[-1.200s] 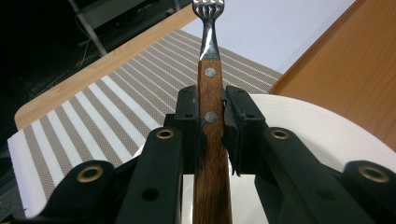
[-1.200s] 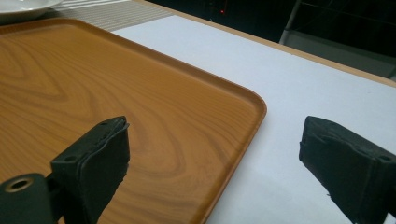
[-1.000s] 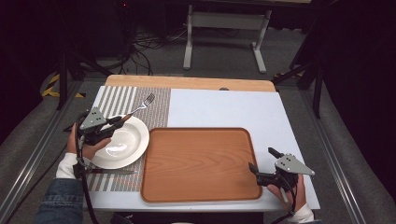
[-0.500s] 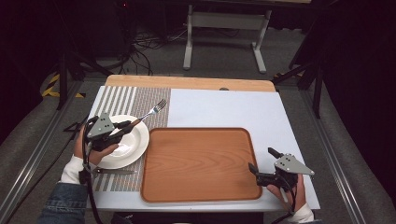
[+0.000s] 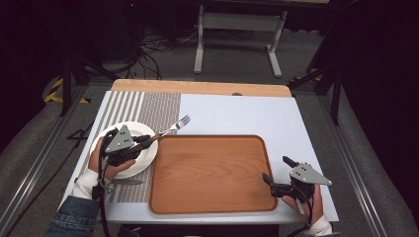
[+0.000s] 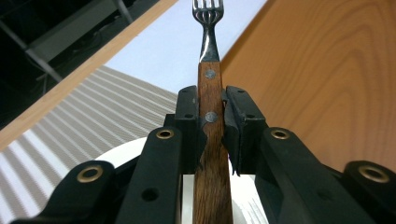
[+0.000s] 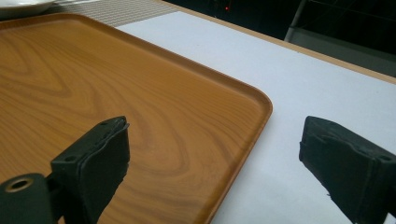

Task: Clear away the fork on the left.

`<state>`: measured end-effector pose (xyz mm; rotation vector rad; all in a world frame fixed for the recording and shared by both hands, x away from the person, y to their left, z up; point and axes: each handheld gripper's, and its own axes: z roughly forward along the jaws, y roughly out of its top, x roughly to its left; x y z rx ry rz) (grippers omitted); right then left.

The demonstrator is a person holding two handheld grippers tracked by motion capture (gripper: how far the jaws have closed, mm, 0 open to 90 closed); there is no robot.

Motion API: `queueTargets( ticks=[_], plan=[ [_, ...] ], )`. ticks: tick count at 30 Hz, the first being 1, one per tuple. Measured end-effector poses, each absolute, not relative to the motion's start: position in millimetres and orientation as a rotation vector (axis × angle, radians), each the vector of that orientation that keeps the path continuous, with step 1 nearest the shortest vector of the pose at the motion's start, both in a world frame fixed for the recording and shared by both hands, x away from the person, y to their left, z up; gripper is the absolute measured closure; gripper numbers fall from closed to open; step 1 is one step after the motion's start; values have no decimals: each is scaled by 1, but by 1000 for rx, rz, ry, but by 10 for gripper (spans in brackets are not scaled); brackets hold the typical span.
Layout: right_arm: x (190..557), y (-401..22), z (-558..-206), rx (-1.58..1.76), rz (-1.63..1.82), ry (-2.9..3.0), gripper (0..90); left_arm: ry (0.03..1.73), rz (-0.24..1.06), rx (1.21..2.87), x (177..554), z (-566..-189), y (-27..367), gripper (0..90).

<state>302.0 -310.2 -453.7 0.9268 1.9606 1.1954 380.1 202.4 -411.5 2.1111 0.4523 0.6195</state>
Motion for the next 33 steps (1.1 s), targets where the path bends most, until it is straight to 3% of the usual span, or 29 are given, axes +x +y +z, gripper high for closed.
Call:
queueTargets(
  ticks=[33],
  plan=[
    [302,-309,-454,922,1189,1979,94,316,510,2278,356,-432,142,765]
  ],
)
